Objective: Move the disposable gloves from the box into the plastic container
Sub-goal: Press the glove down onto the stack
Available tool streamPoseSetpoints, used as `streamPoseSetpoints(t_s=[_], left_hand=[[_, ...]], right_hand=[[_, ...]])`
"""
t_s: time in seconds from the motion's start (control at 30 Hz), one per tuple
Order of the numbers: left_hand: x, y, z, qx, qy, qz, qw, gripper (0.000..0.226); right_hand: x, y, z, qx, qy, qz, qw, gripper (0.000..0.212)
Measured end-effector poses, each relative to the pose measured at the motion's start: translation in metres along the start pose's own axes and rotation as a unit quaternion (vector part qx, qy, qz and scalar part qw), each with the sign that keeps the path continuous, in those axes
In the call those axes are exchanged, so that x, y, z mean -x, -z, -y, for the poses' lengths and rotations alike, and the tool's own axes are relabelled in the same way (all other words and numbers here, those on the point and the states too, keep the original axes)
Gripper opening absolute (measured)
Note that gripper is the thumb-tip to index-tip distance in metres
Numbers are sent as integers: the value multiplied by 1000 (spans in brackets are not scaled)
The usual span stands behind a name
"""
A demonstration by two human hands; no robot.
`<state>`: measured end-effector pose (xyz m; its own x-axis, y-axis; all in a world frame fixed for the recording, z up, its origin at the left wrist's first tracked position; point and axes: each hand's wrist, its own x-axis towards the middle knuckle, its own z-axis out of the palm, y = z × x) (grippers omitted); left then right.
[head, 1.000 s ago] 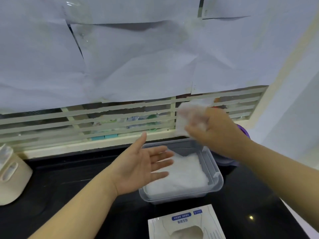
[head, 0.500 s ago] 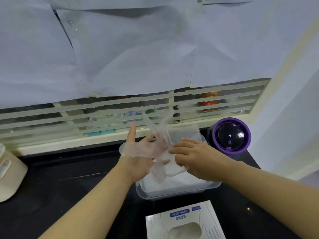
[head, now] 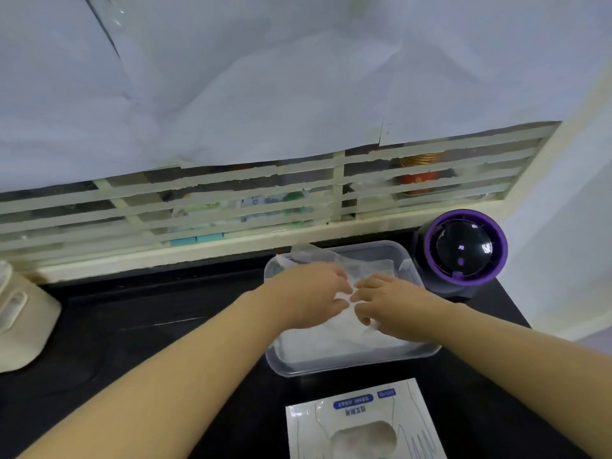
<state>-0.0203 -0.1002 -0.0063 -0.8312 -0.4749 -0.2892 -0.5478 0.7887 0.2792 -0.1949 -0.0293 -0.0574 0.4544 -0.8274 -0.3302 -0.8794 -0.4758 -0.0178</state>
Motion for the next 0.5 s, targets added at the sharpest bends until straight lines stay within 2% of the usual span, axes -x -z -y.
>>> streamPoseSetpoints(t_s=[0.07, 0.17, 0.33, 0.4, 0.5], left_hand=[[-18, -15, 5, -24, 39, 90, 995, 35], [-28, -25, 13, -26, 76, 146, 986, 35], [-33, -33, 21, 30, 97, 144, 984, 35], [-35, -39, 23, 33, 104, 153, 982, 42], [-36, -54, 28, 23, 117, 185, 975, 57]], right_hand=[[1, 3, 0, 2, -30, 61, 998, 32], [7, 13, -1, -38, -75, 109, 990, 40], [-13, 20, 9, -188, -121, -4, 975, 33], [-25, 9, 16, -207, -128, -6, 970, 41], [-33, -16, 20, -196, -156, 38, 967, 62]])
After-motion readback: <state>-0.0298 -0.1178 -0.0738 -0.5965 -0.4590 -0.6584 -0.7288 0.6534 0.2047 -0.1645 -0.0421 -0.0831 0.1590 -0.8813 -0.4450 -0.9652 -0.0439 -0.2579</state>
